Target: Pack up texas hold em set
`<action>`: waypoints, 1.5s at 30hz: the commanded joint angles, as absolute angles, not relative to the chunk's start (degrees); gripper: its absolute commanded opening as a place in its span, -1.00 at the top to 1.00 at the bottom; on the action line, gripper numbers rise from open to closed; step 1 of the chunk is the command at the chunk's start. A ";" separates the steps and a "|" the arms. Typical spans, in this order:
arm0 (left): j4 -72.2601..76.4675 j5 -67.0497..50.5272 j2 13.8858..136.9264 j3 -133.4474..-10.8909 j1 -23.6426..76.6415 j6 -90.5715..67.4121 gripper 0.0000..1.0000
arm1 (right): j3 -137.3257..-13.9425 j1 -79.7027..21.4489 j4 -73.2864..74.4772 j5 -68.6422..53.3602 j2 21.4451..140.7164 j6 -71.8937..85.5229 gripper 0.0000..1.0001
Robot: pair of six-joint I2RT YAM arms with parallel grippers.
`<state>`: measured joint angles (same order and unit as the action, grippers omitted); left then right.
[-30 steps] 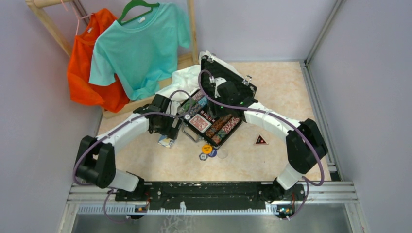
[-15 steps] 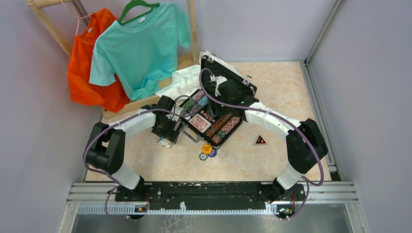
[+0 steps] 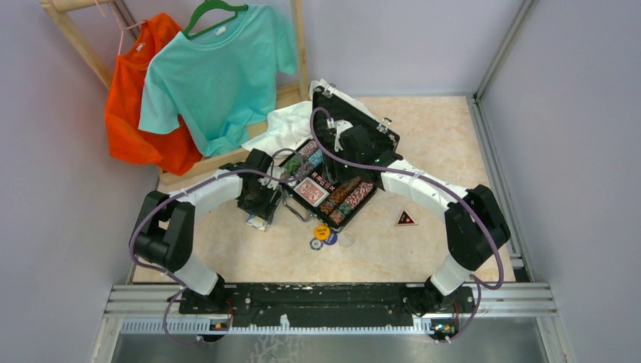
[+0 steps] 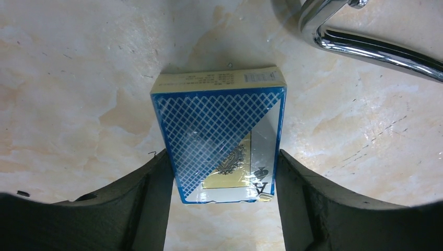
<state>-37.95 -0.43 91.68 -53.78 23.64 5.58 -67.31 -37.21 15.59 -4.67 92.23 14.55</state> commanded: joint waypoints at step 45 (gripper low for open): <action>-20.07 -21.89 52.39 -47.03 32.06 15.79 0.85 | -72.13 -44.57 4.35 -36.52 90.93 27.97 -0.11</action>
<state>-24.43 -21.41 53.76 -44.01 31.24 15.05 -69.89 -44.03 4.21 -36.93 89.76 29.54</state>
